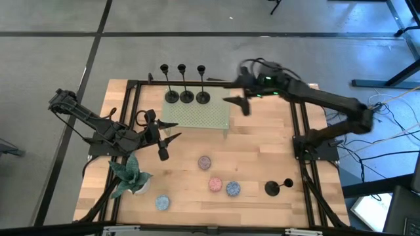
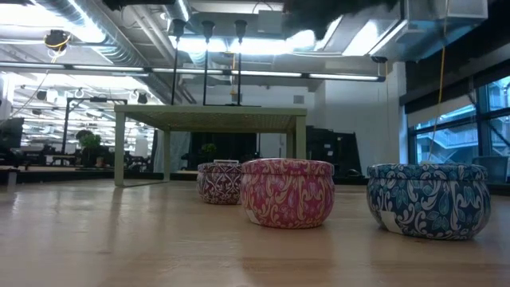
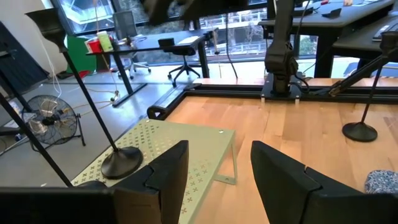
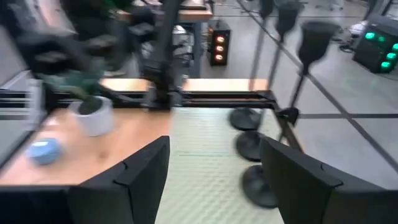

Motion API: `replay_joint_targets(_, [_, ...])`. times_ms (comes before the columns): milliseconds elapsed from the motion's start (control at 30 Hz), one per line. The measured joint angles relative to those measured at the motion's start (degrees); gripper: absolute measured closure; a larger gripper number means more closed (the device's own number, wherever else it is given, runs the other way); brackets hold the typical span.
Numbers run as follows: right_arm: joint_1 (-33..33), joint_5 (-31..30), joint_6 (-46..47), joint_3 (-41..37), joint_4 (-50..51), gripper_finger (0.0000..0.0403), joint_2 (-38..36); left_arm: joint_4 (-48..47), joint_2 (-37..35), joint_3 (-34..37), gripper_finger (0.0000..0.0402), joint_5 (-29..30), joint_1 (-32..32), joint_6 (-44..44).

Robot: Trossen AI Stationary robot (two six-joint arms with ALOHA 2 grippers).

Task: Pick & Place candle stick holders
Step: Align the black candle holder with the black candle holders on the shelf

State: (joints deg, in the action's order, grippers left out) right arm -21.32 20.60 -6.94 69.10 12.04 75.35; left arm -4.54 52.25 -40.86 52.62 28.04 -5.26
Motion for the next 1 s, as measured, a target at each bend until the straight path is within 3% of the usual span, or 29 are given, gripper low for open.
replay_joint_targets(333, [15.3,0.2,9.1,-1.6,29.2,0.0148,-19.5,0.0,0.0,0.0,0.0231,0.0,0.0,-0.1])
replay_joint_targets(567, [25.8,0.4,17.9,-12.5,30.6,0.0148,-29.9,0.0,0.0,0.0,0.0231,0.2,0.0,-2.5])
replay_joint_targets(800, [31.6,0.5,27.0,-25.9,29.6,0.0148,-39.6,0.0,0.0,0.0,0.0231,0.2,0.0,-2.6])
replay_joint_targets(1000, [34.5,8.1,30.8,-35.4,29.5,0.0148,-45.4,0.0,0.0,0.0,0.0231,0.2,0.0,-2.6])
